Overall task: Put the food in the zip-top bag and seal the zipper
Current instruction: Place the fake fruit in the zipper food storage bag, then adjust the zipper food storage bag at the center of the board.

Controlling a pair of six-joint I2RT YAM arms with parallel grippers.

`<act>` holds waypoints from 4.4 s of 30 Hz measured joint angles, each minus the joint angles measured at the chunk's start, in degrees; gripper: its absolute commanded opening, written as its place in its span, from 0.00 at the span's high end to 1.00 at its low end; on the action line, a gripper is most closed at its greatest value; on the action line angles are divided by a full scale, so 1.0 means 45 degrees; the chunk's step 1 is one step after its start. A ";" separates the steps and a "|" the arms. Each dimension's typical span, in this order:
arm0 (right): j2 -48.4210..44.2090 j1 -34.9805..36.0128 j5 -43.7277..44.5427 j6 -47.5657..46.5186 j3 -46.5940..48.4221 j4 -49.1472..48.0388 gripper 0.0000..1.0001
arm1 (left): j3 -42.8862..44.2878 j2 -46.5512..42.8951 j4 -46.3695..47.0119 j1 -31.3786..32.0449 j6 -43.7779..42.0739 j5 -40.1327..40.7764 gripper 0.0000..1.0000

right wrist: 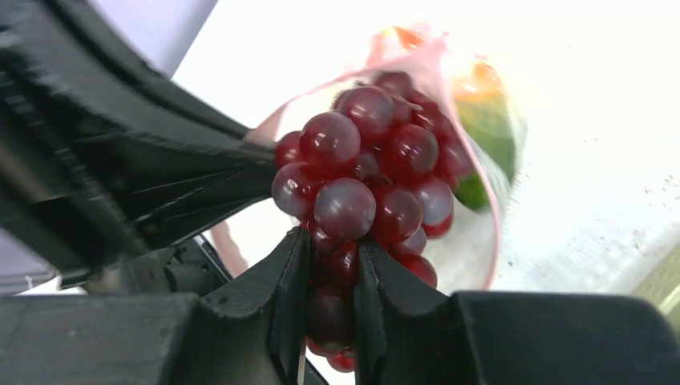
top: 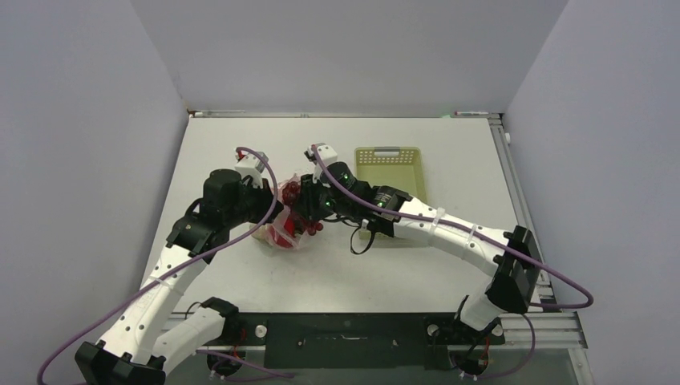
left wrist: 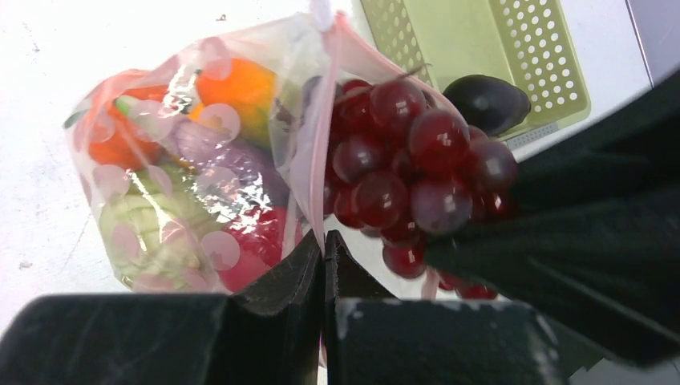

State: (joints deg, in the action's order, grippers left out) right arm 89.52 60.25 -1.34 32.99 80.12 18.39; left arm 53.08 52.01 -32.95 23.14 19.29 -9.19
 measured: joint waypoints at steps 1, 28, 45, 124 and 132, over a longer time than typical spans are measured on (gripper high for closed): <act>0.0087 -0.0194 -0.0146 0.0053 0.0010 0.0083 0.95 | 0.0000 0.0000 0.0000 0.0000 0.0005 -0.0005 1.00; 0.2560 -0.0879 -0.1190 0.0719 0.1360 0.0797 0.87 | -0.0024 -0.0005 0.0010 0.0000 0.0000 -0.0505 1.00; 0.2992 -0.1277 -0.1224 0.1501 0.2191 0.0024 0.37 | -0.0024 0.0005 0.0155 -0.0005 0.0000 -0.0733 1.00; -0.0423 -0.1127 0.0675 0.2550 -0.5119 -0.2841 0.71 | -0.0384 -0.0063 0.0617 -0.1059 0.0573 -0.1647 1.00; 0.0194 -0.1127 0.0529 0.2749 -0.5231 -0.3483 0.73 | -0.0384 -0.0063 0.0617 -0.1059 0.0573 -0.1685 1.00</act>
State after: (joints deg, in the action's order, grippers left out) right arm 90.39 55.18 1.04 45.36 56.58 2.72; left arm 51.35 51.72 -30.17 18.37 21.87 -16.78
